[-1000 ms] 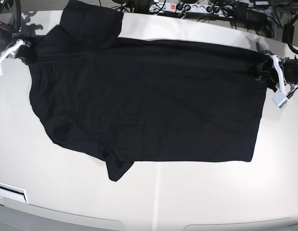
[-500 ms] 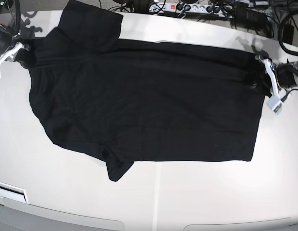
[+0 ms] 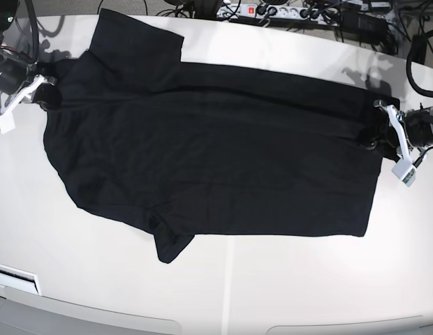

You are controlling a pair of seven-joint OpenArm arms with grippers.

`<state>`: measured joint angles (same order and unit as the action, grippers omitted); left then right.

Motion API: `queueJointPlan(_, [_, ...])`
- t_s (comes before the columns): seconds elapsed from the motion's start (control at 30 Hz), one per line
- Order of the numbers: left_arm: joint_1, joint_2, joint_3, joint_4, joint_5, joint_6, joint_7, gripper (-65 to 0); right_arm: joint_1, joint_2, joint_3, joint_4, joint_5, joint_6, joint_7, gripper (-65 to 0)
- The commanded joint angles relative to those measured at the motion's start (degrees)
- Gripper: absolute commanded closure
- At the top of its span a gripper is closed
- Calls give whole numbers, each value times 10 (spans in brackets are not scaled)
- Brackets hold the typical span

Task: Layout the t-shirt on the table in an organized manner, then fold the t-shirt properly
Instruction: 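Release the collar corner and move the right gripper along the shirt side, then grasp the shirt's side edge with the right gripper near the sleeve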

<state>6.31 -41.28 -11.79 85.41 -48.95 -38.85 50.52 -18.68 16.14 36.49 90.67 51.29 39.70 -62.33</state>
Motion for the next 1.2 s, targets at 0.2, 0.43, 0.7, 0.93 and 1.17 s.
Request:
queueJointPlan(0.2, [-8, -14, -7, 6, -5, 32, -10, -342, 3, 46, 19, 9, 127, 3, -83, -323])
queueJointPlan(0.43, [-8, -14, -7, 6, 7, 42, -12, -342, -80, 19, 29, 9, 190, 3, -114, -323])
queueJointPlan(0.7, [-7, 3, -7, 6, 5, 42, -10, -342, -113, -52, 29, 6, 64, 3, -30, -324])
queueJointPlan(0.93, [-2, 7, -7, 5, 5, 42, -10, -342, -113, -63, 29, -26, -3, 3, -6, -324])
queueJointPlan(1.17, [-1, 7, -7, 5, 5, 42, -9, -342, -113, -66, 5, -80, 19, 3, -7, -324])
